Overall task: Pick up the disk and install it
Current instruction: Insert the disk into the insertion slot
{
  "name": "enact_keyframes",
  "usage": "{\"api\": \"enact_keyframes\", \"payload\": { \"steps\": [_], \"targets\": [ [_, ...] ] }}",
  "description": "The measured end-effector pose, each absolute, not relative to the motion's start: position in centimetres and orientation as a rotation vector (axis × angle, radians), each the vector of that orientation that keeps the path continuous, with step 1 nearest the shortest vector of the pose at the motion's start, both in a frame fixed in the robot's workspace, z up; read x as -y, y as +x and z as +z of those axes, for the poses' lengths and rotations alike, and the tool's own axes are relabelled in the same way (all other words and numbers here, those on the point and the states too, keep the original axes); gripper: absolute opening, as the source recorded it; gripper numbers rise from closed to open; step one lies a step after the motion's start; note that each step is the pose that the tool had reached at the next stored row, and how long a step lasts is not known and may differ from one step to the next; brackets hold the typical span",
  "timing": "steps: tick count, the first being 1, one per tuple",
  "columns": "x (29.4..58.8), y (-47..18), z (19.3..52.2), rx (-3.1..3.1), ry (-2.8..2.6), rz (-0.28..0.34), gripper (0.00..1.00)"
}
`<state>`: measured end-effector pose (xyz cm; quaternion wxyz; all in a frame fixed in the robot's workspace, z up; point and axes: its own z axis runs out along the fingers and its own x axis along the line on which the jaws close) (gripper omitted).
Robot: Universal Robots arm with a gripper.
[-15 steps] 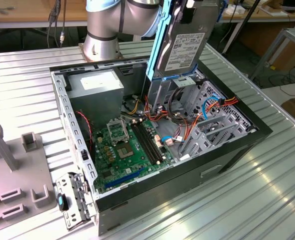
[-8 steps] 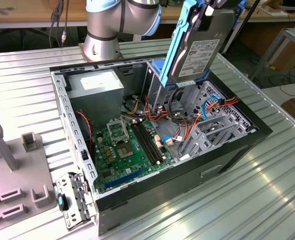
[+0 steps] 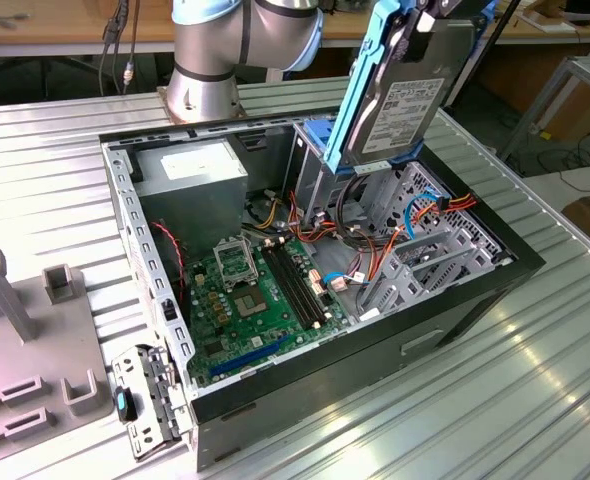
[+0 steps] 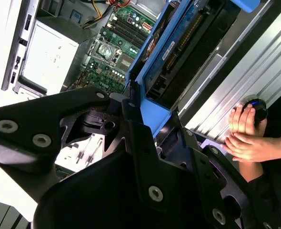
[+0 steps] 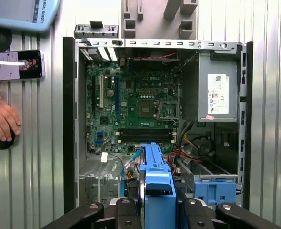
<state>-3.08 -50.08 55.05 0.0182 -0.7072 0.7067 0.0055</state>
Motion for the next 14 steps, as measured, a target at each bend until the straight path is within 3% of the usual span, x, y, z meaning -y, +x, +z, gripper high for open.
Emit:
{"api": "enact_keyframes", "payload": {
  "steps": [14],
  "targets": [
    [50.4, -1.7, 55.0, -2.195, -2.196, 0.017, 0.37]
  ]
}}
